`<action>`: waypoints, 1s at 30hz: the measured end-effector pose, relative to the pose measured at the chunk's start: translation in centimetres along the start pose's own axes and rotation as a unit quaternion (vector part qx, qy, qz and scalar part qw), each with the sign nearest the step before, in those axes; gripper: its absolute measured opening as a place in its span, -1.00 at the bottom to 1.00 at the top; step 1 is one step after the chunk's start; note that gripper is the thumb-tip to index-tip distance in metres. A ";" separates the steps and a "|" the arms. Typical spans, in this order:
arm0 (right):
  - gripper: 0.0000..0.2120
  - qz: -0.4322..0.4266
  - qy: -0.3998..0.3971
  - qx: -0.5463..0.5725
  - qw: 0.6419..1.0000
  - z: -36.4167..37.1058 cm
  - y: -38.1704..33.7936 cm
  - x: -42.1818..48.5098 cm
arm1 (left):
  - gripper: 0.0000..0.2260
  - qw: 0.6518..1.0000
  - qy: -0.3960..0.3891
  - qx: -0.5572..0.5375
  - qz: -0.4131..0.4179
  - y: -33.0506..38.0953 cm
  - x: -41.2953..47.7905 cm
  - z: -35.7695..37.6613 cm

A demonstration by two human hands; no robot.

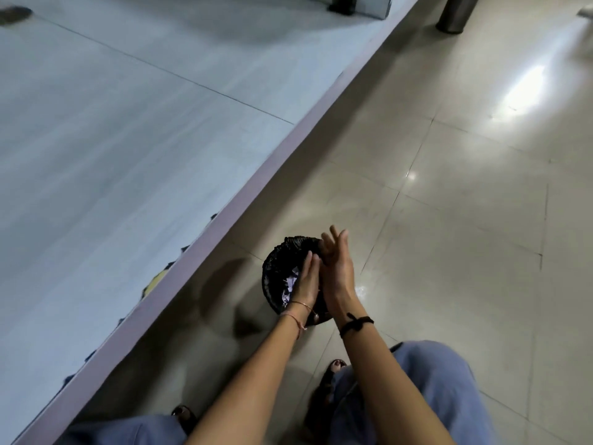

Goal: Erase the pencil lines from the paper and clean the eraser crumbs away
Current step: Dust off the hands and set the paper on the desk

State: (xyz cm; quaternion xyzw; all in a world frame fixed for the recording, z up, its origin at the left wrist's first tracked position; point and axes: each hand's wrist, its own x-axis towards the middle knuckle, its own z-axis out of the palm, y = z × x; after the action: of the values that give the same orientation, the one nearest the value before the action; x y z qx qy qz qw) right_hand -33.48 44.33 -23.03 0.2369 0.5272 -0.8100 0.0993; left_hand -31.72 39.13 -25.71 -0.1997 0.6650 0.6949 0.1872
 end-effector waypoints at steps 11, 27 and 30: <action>-0.91 -0.329 0.010 -0.120 0.937 4.8 -8.8 -11.5 | -0.83 0.960 0.092 -0.032 0.262 11.5 -13.1 -3.0; -0.91 -0.337 -0.362 -0.265 0.828 24.2 -2.1 -28.8 | -0.86 0.806 0.499 0.035 0.315 11.5 -33.4 -24.7; -0.90 -0.314 -0.429 -0.285 0.797 26.9 1.4 -32.0 | -0.87 0.762 0.582 0.073 0.274 9.0 -37.5 -28.9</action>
State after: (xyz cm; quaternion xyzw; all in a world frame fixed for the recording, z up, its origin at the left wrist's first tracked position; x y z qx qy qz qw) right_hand -12.61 16.64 0.38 -0.3527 0.6834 -0.6281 0.1183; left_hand -3.73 10.02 0.65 -0.3606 0.7216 0.4159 -0.4199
